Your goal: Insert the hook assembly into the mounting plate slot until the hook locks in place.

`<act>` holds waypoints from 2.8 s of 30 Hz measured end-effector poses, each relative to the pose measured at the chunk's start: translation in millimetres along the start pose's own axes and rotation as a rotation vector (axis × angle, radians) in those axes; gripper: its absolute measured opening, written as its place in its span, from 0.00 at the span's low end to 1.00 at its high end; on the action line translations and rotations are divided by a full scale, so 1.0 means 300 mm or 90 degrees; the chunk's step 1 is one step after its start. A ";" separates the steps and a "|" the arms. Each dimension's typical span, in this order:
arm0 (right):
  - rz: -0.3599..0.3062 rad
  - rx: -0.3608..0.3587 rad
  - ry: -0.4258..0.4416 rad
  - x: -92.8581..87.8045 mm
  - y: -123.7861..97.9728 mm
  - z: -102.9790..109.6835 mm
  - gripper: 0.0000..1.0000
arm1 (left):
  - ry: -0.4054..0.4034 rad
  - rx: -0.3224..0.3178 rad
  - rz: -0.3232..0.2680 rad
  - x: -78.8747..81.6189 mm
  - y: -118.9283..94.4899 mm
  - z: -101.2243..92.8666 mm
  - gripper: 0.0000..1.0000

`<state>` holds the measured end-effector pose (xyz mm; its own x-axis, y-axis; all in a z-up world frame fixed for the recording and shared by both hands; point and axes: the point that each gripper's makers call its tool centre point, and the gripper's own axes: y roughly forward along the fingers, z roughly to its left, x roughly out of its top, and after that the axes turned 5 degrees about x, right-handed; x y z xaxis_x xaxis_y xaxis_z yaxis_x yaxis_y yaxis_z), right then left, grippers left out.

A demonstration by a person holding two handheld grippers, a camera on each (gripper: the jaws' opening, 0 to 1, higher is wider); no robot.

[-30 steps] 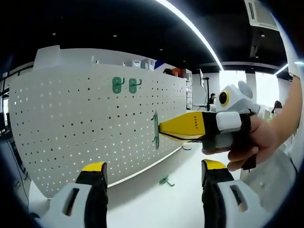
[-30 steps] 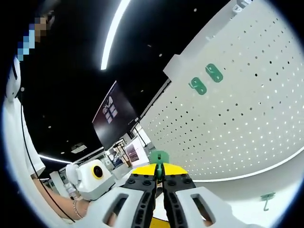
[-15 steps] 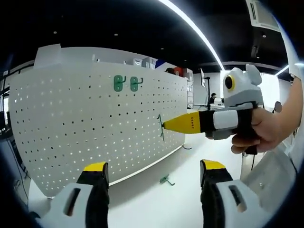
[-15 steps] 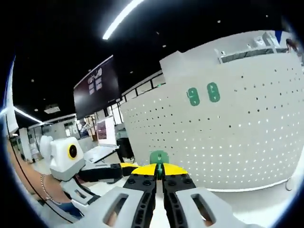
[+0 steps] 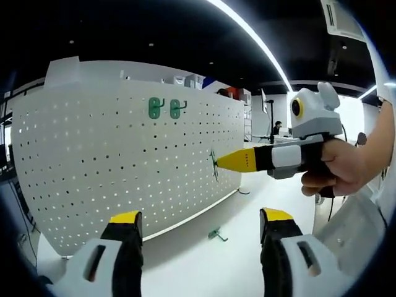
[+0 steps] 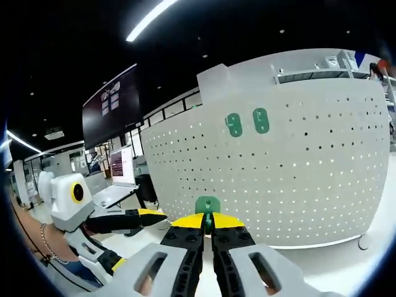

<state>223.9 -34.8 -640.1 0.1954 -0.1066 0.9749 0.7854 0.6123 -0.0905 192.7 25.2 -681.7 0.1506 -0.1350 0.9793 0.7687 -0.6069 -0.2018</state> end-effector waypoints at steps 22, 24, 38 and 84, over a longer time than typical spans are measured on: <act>-0.042 -0.059 -0.042 0.141 0.017 -0.169 0.01 | -0.012 0.014 0.001 -0.019 -0.016 0.019 0.79; -0.045 -0.064 -0.045 0.153 0.017 -0.183 0.01 | -0.014 0.015 0.000 -0.018 -0.018 0.019 0.79; -0.067 -0.094 -0.089 0.252 0.042 -0.276 0.01 | -0.020 0.026 0.000 -0.026 -0.030 0.034 0.78; -0.117 -0.172 -0.203 0.433 0.121 -0.412 0.01 | -0.035 0.029 0.017 -0.070 -0.067 0.025 0.76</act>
<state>350.3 -123.3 -541.7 -0.1187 0.0787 0.9898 0.9234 0.3753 0.0809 178.7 46.2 -698.2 0.2046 -0.1066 0.9730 0.7915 -0.5668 -0.2285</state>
